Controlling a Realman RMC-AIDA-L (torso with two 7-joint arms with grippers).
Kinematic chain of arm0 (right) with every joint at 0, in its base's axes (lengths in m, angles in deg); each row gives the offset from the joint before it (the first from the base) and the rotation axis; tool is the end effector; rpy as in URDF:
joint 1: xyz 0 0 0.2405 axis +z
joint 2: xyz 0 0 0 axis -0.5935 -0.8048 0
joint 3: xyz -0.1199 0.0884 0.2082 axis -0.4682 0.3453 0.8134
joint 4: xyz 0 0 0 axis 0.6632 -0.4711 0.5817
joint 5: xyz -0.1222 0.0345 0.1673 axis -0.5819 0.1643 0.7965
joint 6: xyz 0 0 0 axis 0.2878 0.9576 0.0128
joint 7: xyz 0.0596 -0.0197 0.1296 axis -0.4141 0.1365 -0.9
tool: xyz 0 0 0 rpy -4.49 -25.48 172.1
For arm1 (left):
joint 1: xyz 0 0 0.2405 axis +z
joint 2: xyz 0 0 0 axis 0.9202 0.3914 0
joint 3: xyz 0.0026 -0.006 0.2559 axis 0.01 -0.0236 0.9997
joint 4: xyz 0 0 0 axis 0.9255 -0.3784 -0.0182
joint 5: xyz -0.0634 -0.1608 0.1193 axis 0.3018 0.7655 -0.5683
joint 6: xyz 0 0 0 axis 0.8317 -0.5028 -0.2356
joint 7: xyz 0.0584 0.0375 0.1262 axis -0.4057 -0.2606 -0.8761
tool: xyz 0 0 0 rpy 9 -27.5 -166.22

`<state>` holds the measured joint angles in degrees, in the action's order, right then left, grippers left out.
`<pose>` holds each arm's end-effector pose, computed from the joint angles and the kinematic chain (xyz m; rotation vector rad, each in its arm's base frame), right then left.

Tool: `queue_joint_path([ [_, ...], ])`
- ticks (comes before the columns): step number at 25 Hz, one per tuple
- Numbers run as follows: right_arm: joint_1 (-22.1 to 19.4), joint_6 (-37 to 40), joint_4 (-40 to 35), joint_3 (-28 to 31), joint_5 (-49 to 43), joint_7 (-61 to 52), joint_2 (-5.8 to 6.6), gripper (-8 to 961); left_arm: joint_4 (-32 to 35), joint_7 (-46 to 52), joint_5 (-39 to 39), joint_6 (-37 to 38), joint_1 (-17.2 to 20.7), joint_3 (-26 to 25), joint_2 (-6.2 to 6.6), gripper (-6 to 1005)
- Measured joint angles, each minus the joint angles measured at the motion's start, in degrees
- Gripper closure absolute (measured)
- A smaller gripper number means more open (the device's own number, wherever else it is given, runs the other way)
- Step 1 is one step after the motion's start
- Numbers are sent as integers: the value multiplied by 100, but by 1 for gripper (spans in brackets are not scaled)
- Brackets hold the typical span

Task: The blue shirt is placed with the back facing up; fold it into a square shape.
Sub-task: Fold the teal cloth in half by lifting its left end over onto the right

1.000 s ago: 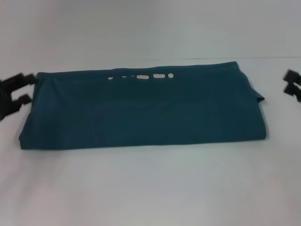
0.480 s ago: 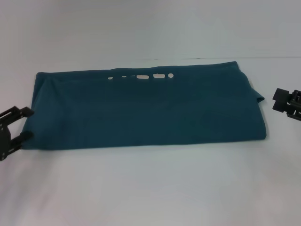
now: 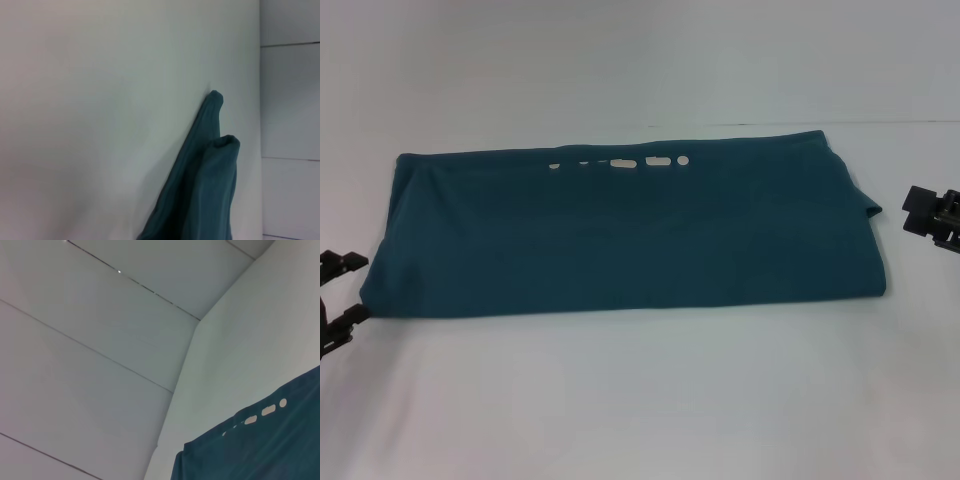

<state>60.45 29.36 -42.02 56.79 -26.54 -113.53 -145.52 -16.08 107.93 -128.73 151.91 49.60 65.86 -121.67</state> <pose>0.3160 0.3153 0.0766 -2.1081 1.7114 1.1683 -0.3869 0.2867 0.0491 -1.0790 -2.2835 -1.1829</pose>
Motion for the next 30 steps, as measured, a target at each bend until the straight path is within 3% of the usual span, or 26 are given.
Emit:
queue_joint_path([
  [6, -34, -47, 7, -8, 1, 13, -12, 312, -57, -69, 182, -144, -127, 15, -46, 271],
  [14, -68, -50, 152, -1, 4, 136, -11, 312, -393, -87, -6, -734, -262, 68, 5, 272],
  [22, -77, -6, 220, 39, 4, 150, 18, 313, -118, 56, -15, -166, -79, -8, 17, 274],
  [30, -68, -29, 220, 46, 3, 150, 17, 313, -99, 265, -86, -227, 93, -47, 13, 275],
])
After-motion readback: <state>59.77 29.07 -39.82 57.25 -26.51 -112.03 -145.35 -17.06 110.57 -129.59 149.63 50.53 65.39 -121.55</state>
